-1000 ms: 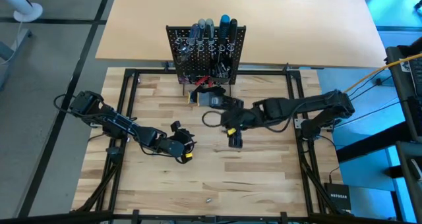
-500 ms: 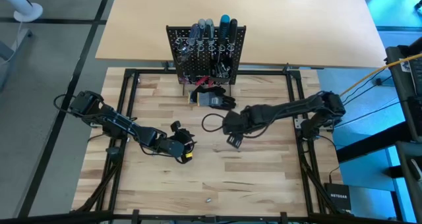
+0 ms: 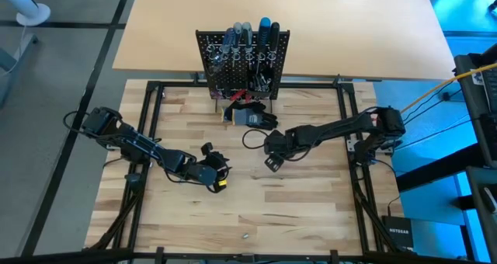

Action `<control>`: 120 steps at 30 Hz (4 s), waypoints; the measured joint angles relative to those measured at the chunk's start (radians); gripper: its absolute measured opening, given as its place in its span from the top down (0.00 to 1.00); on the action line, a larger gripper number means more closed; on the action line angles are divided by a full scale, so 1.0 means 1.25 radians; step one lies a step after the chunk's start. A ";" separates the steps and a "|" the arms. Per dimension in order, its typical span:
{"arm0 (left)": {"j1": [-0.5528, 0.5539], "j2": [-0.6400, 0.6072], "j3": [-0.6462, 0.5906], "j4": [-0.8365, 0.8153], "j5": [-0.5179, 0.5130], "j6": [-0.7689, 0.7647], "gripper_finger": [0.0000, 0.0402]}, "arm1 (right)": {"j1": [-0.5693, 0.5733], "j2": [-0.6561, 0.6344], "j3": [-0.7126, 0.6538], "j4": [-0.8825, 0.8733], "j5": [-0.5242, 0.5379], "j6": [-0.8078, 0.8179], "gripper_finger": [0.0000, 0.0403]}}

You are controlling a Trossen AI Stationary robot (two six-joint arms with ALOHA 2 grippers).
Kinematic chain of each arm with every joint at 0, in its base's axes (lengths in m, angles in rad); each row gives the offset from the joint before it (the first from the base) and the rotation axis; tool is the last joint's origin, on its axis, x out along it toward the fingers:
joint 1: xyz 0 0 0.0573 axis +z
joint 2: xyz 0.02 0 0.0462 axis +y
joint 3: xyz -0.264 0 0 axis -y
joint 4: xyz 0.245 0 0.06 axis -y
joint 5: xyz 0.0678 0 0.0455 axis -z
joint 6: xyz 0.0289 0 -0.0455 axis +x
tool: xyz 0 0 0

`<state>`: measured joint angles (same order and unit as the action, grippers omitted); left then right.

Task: Hang tools onto peg board
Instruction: Put the socket into the pegboard bin

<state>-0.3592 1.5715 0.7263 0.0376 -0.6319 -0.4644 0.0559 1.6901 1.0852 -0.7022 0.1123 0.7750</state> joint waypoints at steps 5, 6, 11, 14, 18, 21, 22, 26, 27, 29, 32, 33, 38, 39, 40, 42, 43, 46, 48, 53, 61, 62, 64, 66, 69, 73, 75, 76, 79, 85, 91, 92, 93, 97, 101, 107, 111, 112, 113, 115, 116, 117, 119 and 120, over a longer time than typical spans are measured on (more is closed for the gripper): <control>0.000 0.000 0.000 0.000 0.000 0.000 0.67 | 0.002 0.000 -0.021 0.007 0.003 0.033 0.45; 0.000 0.000 0.000 0.000 0.000 0.000 0.67 | 0.002 0.000 -0.027 0.010 0.006 0.041 0.45; 0.000 0.000 0.000 0.000 0.000 -0.003 0.67 | 0.002 0.000 -0.060 0.072 0.007 0.047 0.45; 0.000 0.000 0.000 0.000 0.000 -0.003 0.67 | 0.002 0.000 -0.080 0.120 0.007 0.049 0.45; 0.000 0.000 0.000 0.000 0.000 -0.003 0.67 | 0.002 0.017 -0.092 0.121 0.008 0.066 0.45; 0.000 0.000 0.000 0.000 0.000 -0.003 0.67 | 0.002 0.045 -0.092 0.125 0.008 0.066 0.45; 0.000 0.000 0.000 0.000 0.000 -0.003 0.67 | 0.002 0.053 -0.092 0.129 0.008 0.066 0.45; 0.000 0.000 0.000 0.000 0.000 -0.003 0.67 | 0.002 0.078 -0.089 0.134 0.011 0.055 0.45; 0.000 0.000 0.000 0.000 0.000 -0.003 0.67 | 0.002 0.082 -0.089 0.135 0.011 0.052 0.45; 0.000 0.000 0.000 0.000 0.000 -0.003 0.67 | 0.002 0.083 -0.089 0.135 0.011 0.051 0.45; 0.000 0.000 0.000 0.000 0.000 -0.003 0.67 | 0.002 0.084 -0.089 0.135 0.010 0.051 0.46; 0.000 0.000 0.000 0.000 0.000 -0.003 0.67 | 0.002 0.084 -0.089 0.135 0.009 0.051 0.47; 0.000 0.000 0.000 0.000 0.000 -0.003 0.67 | 0.002 0.086 -0.089 0.139 0.004 0.050 0.56; 0.000 0.000 0.000 0.000 0.000 -0.003 0.67 | 0.002 0.086 -0.089 0.140 0.002 0.050 0.59; 0.000 0.000 0.000 0.000 0.000 -0.003 0.67 | 0.002 0.086 -0.089 0.140 0.002 0.048 0.62; 0.000 0.000 0.000 0.000 0.000 -0.003 0.67 | 0.002 0.086 -0.089 0.142 0.000 0.042 0.68; 0.000 0.000 0.000 0.000 0.000 -0.003 0.67 | 0.002 0.086 -0.089 0.143 0.000 0.037 0.71; 0.000 0.000 0.000 0.000 0.000 -0.003 0.67 | 0.003 0.087 -0.089 0.146 -0.004 0.023 0.79; 0.000 0.000 0.000 0.000 0.000 -0.003 0.67 | 0.003 0.087 -0.090 0.146 -0.004 0.022 0.83; 0.000 0.000 0.000 0.000 0.000 -0.003 0.67 | 0.003 0.087 -0.090 0.146 -0.003 0.008 0.83; 0.000 0.000 0.000 0.000 0.000 -0.003 0.67 | 0.002 0.082 -0.077 0.136 -0.003 -0.034 0.81; 0.000 0.000 0.000 0.000 0.000 -0.003 0.67 | 0.002 0.077 -0.075 0.135 -0.002 -0.040 0.82; 0.000 0.000 0.000 0.000 0.000 -0.003 0.67 | 0.002 0.060 -0.069 0.123 0.007 -0.057 0.82; 0.000 0.000 0.000 0.000 0.000 -0.003 0.67 | 0.001 0.034 -0.052 0.117 0.009 -0.070 0.82; 0.000 0.000 0.000 0.001 0.000 -0.003 0.67 | 0.000 -0.019 -0.015 0.104 0.025 -0.087 0.81; 0.000 0.000 0.000 0.000 0.000 -0.003 0.67 | 0.000 -0.075 0.032 0.089 0.065 -0.123 0.81; 0.000 0.000 0.000 0.000 0.000 -0.003 0.67 | 0.000 -0.109 0.065 0.094 0.095 -0.148 0.81; 0.000 0.000 0.000 0.000 0.000 -0.003 0.67 | 0.000 -0.122 0.081 0.093 0.116 -0.167 0.81; 0.000 0.000 0.000 0.000 0.000 -0.005 0.67 | 0.000 -0.149 0.133 0.091 0.187 -0.215 0.81; 0.000 0.000 0.000 0.001 0.000 -0.005 0.67 | 0.000 -0.181 0.241 0.134 0.343 -0.343 0.81; 0.000 0.000 0.000 0.001 0.000 -0.006 0.67 | -0.041 -0.182 0.278 0.255 0.402 -0.484 0.80; 0.000 0.000 0.000 0.000 0.000 -0.006 0.67 | -0.052 -0.182 0.278 0.268 0.402 -0.500 0.80; 0.000 0.000 0.000 0.001 0.000 -0.006 0.67 | -0.063 -0.181 0.278 0.276 0.402 -0.506 0.80; -0.001 0.000 0.000 0.001 0.000 -0.006 0.67 | -0.113 -0.181 0.278 0.280 0.391 -0.513 0.80; -0.001 0.000 0.000 0.000 0.000 -0.006 0.67 | -0.157 -0.181 0.278 0.278 0.354 -0.512 0.80; 0.000 0.000 0.000 0.001 0.000 -0.006 0.67 | -0.198 -0.181 0.278 0.291 0.323 -0.512 0.79; 0.000 0.000 0.000 0.001 0.000 -0.006 0.67 | -0.220 -0.178 0.278 0.289 0.312 -0.498 0.79; 0.000 0.000 0.000 0.000 0.000 -0.006 0.67 | -0.220 -0.174 0.278 0.291 0.307 -0.498 0.79; 0.000 0.000 0.000 0.001 0.000 -0.006 0.67 | -0.221 -0.173 0.278 0.289 0.294 -0.498 0.79; 0.000 0.000 0.000 0.001 0.000 -0.006 0.67 | -0.225 -0.167 0.278 0.283 0.286 -0.503 0.79; 0.000 0.000 0.000 0.001 0.000 -0.006 0.67 | -0.223 -0.161 0.278 0.290 0.286 -0.511 0.79; 0.000 0.000 0.000 0.000 0.000 -0.005 0.67 | -0.223 -0.159 0.278 0.291 0.285 -0.517 0.77; 0.000 0.000 0.000 0.001 0.000 -0.006 0.67 | -0.223 -0.156 0.278 0.288 0.298 -0.520 0.73; 0.000 0.000 0.000 0.001 0.000 -0.006 0.67 | -0.223 -0.153 0.278 0.293 0.309 -0.520 0.70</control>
<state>-0.3595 1.5711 0.7265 0.0385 -0.6316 -0.4714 -0.2232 1.4994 1.4322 -0.3364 0.4988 0.1254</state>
